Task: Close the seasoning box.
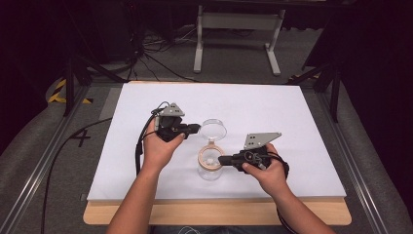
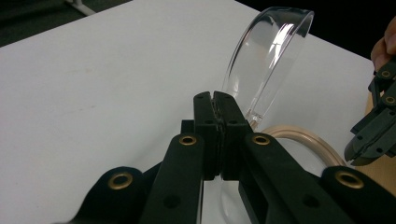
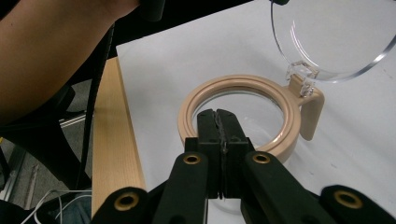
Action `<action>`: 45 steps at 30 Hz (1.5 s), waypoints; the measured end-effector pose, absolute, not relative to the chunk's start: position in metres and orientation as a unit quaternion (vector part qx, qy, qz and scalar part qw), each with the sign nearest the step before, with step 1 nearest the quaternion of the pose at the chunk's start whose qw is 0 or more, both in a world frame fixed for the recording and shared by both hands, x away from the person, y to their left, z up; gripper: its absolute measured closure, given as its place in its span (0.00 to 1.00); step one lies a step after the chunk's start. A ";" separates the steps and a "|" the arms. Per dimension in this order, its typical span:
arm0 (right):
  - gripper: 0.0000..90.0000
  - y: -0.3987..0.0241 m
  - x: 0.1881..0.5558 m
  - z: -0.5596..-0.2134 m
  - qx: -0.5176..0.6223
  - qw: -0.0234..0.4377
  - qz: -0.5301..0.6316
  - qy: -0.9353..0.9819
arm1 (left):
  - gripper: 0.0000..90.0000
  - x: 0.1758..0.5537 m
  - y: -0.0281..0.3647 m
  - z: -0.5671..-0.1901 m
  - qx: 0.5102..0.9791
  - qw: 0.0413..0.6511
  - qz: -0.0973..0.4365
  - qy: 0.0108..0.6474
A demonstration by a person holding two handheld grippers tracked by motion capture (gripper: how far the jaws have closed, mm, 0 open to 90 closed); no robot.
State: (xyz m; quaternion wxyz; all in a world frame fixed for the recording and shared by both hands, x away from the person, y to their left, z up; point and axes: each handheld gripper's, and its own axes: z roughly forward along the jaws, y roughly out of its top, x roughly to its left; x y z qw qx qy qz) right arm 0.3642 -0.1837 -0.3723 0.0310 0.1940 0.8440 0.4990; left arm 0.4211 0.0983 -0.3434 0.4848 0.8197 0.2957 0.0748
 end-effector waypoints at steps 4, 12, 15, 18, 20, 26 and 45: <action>1.00 -0.182 0.365 -0.370 0.193 0.032 0.505 0.841 | 0.98 0.416 0.099 -0.343 0.820 0.490 0.074 0.288; 1.00 -0.182 0.370 -0.367 0.193 0.028 0.512 0.837 | 0.97 0.410 0.098 -0.340 0.836 0.474 0.062 0.269; 1.00 -0.183 0.371 -0.366 0.194 0.028 0.513 0.835 | 0.96 0.408 0.097 -0.339 0.844 0.461 0.068 0.266; 1.00 -0.183 0.370 -0.365 0.194 0.027 0.513 0.836 | 0.94 0.406 0.097 -0.338 0.846 0.456 0.071 0.267; 1.00 -0.183 0.370 -0.365 0.193 0.026 0.513 0.836 | 0.94 0.407 0.098 -0.337 0.849 0.450 0.070 0.268; 1.00 -0.183 0.368 -0.364 0.190 0.022 0.507 0.841 | 0.94 0.406 0.103 -0.335 0.850 0.445 0.065 0.273; 1.00 -0.177 0.364 -0.370 0.177 -0.016 0.457 0.871 | 0.91 0.409 0.109 -0.336 0.867 0.400 0.034 0.296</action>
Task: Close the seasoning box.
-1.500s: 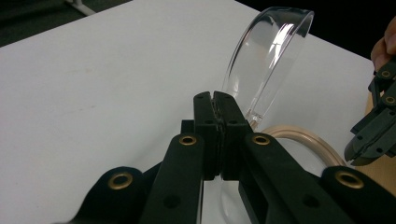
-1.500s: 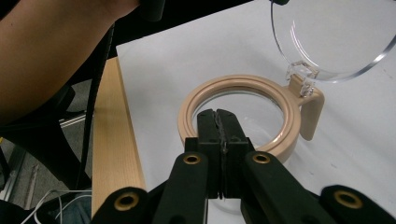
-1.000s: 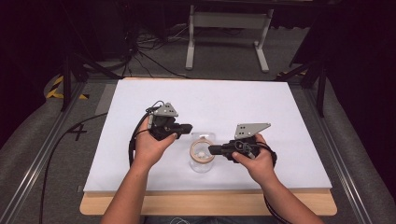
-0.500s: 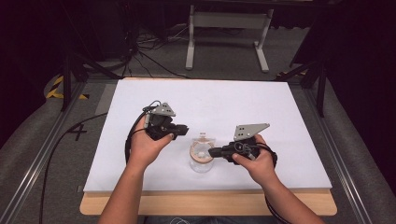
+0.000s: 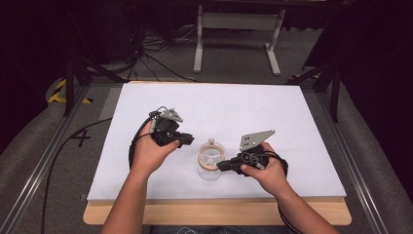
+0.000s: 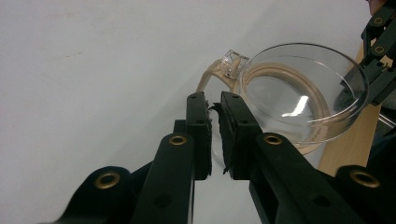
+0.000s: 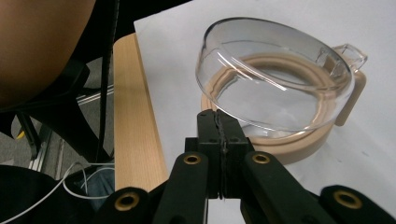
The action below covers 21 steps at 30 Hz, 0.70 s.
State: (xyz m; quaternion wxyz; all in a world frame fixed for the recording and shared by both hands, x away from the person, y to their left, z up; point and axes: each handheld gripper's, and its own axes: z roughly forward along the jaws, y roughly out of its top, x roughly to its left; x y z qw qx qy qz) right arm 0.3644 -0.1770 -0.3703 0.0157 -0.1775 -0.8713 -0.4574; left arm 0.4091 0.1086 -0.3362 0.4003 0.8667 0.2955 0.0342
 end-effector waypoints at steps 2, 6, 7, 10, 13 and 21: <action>1.00 -0.177 0.364 -0.371 -0.177 0.018 -0.452 -0.874 | 0.91 0.410 0.109 -0.336 0.869 0.397 0.035 0.293; 1.00 -0.177 0.363 -0.371 -0.175 0.020 -0.448 -0.876 | 0.91 0.410 0.109 -0.336 0.869 0.396 0.033 0.294; 1.00 -0.177 0.363 -0.371 -0.176 0.023 -0.444 -0.879 | 0.91 0.409 0.109 -0.337 0.869 0.396 0.031 0.296; 1.00 -0.177 0.362 -0.371 -0.174 0.025 -0.436 -0.883 | 0.91 0.409 0.109 -0.337 0.869 0.395 0.028 0.295; 1.00 -0.178 0.361 -0.371 -0.169 0.023 -0.434 -0.885 | 0.91 0.410 0.109 -0.337 0.869 0.395 0.028 0.295; 1.00 -0.179 0.361 -0.369 -0.172 0.021 -0.438 -0.882 | 0.91 0.409 0.109 -0.336 0.870 0.393 0.026 0.296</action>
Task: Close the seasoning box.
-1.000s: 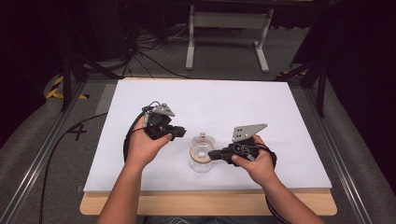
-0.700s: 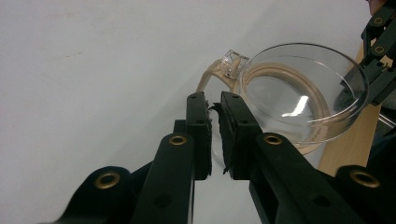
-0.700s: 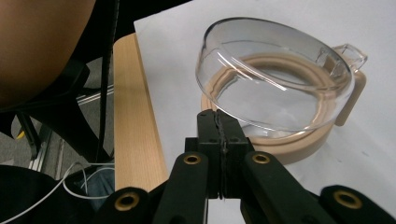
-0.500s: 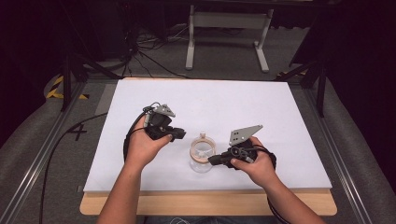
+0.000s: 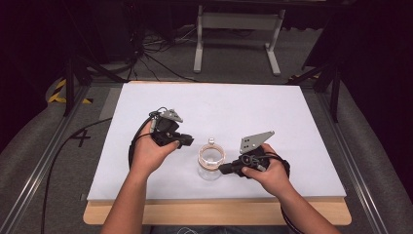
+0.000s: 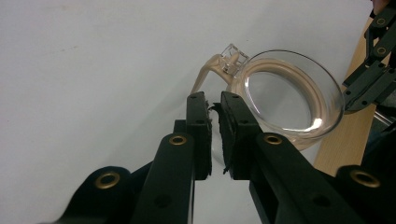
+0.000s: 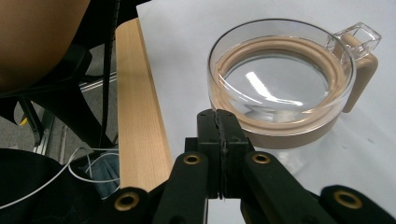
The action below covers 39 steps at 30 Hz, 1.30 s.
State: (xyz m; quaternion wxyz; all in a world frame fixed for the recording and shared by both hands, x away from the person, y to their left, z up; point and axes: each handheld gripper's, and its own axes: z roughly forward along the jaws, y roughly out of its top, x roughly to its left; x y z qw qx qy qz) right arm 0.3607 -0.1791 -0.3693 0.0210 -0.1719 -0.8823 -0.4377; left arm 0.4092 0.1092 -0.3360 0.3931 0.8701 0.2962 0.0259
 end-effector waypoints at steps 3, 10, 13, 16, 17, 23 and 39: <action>1.00 -0.182 0.360 -0.365 -0.170 0.015 -0.444 -0.880 | 0.90 0.410 0.110 -0.336 0.868 0.396 0.029 0.297; 0.99 -0.196 0.362 -0.352 -0.177 -0.003 -0.462 -0.869 | 0.82 0.408 0.114 -0.335 0.865 0.400 0.033 0.303; 0.95 -0.206 0.365 -0.346 -0.186 -0.015 -0.474 -0.860 | 0.80 0.406 0.117 -0.335 0.860 0.408 0.031 0.306; 0.93 -0.218 0.368 -0.340 -0.195 -0.027 -0.482 -0.854 | 0.79 0.405 0.122 -0.334 0.858 0.409 0.034 0.309; 0.92 -0.222 0.369 -0.338 -0.199 -0.030 -0.484 -0.851 | 0.79 0.405 0.124 -0.333 0.858 0.408 0.033 0.310; 0.89 -0.251 0.376 -0.329 -0.230 -0.059 -0.497 -0.835 | 0.77 0.406 0.137 -0.332 0.851 0.416 0.037 0.319; 0.82 -0.320 0.401 -0.340 -0.332 -0.116 -0.473 -0.808 | 0.75 0.419 0.156 -0.347 0.845 0.405 0.036 0.346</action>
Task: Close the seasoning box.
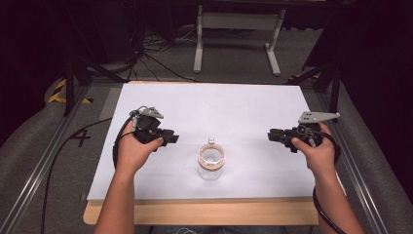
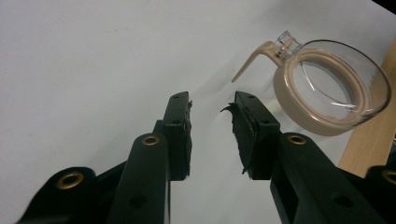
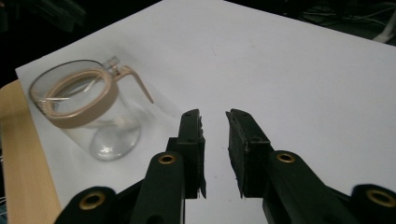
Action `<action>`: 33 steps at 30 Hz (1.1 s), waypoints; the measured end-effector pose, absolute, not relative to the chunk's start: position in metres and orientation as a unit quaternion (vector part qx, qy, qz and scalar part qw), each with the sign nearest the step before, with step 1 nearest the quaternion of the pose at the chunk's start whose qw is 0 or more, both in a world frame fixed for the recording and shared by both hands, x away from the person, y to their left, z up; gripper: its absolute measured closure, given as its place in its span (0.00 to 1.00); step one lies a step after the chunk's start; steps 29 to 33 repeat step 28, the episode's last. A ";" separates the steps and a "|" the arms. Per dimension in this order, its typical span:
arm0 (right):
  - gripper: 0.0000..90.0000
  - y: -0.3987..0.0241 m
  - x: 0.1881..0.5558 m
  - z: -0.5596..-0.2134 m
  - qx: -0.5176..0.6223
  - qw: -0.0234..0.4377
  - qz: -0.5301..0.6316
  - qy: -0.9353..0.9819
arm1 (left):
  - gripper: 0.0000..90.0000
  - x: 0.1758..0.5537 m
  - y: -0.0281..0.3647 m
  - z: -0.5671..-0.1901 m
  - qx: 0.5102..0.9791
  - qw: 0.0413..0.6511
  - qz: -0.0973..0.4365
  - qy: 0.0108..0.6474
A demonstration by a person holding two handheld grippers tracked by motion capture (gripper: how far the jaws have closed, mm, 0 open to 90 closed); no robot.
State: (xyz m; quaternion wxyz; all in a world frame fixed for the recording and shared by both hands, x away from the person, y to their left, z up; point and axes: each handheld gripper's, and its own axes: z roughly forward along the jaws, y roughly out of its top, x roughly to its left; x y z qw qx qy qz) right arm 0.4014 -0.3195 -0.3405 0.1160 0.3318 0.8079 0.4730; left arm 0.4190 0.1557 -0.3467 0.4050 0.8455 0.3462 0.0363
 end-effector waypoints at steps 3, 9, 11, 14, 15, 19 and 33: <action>0.79 -0.329 0.408 -0.349 0.347 0.124 0.460 0.808 | 0.74 0.422 0.157 -0.351 0.843 0.407 0.037 0.349; 0.63 -0.339 0.423 -0.374 0.370 0.147 0.428 0.811 | 0.70 0.430 0.165 -0.363 0.840 0.407 0.039 0.357; 0.60 -0.343 0.428 -0.384 0.378 0.156 0.412 0.815 | 0.69 0.432 0.167 -0.367 0.840 0.405 0.043 0.358; 0.55 -0.348 0.434 -0.397 0.388 0.157 0.399 0.815 | 0.67 0.437 0.169 -0.375 0.840 0.404 0.044 0.360; 0.53 -0.349 0.437 -0.402 0.391 0.157 0.389 0.819 | 0.67 0.438 0.169 -0.378 0.839 0.405 0.044 0.359; 0.50 -0.355 0.444 -0.422 0.401 0.148 0.362 0.828 | 0.59 0.444 0.170 -0.392 0.846 0.388 0.038 0.363; 0.48 -0.350 0.447 -0.431 0.401 0.139 0.355 0.833 | 0.50 0.449 0.169 -0.401 0.858 0.357 0.035 0.367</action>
